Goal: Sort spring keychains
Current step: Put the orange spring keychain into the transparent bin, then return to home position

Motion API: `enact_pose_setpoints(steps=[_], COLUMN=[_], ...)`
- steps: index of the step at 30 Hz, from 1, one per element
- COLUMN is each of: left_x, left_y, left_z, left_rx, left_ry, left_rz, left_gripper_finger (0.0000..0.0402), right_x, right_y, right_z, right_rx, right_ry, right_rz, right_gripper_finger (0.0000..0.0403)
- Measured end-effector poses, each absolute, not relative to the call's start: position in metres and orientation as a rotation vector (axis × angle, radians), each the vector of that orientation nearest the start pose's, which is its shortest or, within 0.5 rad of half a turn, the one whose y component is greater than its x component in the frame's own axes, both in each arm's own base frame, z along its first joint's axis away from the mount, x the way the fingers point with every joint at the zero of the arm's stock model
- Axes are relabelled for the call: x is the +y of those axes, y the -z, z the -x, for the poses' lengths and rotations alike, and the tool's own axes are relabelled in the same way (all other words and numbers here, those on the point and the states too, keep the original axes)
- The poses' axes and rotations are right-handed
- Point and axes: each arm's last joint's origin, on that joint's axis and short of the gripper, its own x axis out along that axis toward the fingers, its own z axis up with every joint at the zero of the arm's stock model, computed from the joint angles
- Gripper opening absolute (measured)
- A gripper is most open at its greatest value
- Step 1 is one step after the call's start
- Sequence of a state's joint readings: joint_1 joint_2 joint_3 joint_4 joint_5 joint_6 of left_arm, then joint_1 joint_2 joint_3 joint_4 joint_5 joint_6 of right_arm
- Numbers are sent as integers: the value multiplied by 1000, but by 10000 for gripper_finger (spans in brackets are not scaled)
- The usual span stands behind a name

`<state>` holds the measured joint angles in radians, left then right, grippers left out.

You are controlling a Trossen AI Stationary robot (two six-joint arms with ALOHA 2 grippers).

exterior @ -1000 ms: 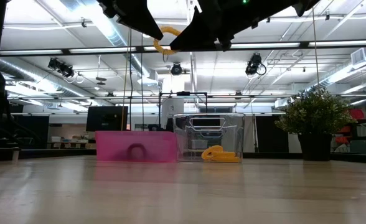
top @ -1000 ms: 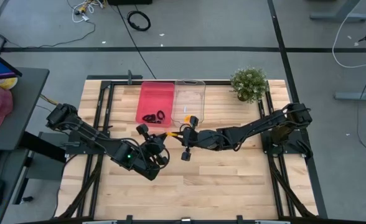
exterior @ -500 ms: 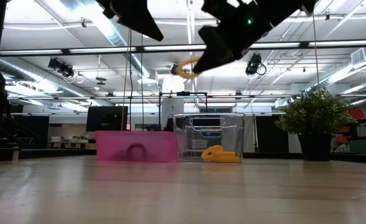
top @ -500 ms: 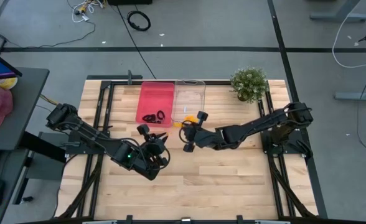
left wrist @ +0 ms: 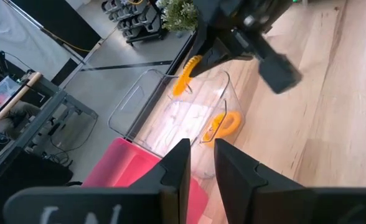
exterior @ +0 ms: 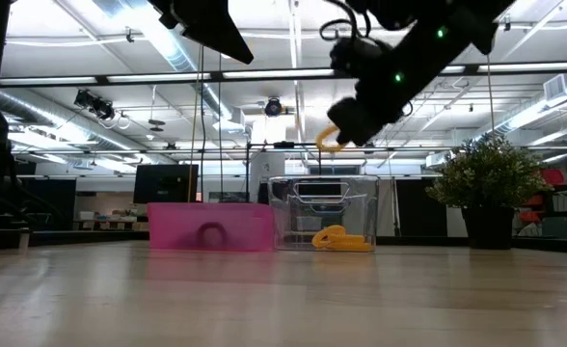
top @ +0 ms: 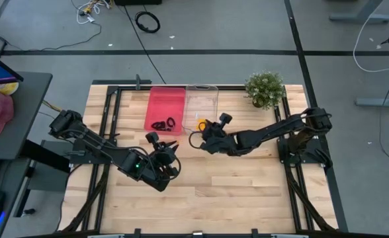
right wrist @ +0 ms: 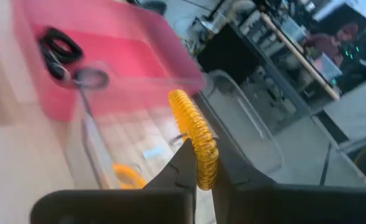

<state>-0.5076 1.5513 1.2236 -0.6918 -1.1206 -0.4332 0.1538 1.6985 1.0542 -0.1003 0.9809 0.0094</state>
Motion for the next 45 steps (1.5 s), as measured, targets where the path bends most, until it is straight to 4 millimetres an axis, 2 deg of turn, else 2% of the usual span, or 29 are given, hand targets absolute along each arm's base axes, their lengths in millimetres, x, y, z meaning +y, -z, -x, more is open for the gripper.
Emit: enact_pose_setpoints(steps=[4,8,18,29,33,36,41,45], left_x=[-127,-127,-127,-127,-127,-127,-127,-127], left_y=[-277,-277,-277,-277,-277,-277,-277,-277], left_z=[-282,-282,-282,-282,-282,-282,-282,-282], left_rx=[562,562,562,562,563,575,632,653], left_ry=[-684,-684,-684,-684,-684,-675,-629,-612], left_rz=[-348,-348,-348,-348,-350,-382,-535,-591], left_gripper_finger=[76,76,76,76,76,76,76,76], right_x=[17,9,8,7,7,8,10,12], right_y=[-194,-190,-191,-195,-197,-201,-203,-202], right_z=[-339,-337,-340,-339,-340,-343,-345,-344], right_rx=[664,656,635,611,617,628,692,714], right_ry=[840,870,837,885,871,838,776,755], right_rz=[370,334,297,317,356,457,635,661], right_gripper_finger=[30,59,114,137,136,134,134,134])
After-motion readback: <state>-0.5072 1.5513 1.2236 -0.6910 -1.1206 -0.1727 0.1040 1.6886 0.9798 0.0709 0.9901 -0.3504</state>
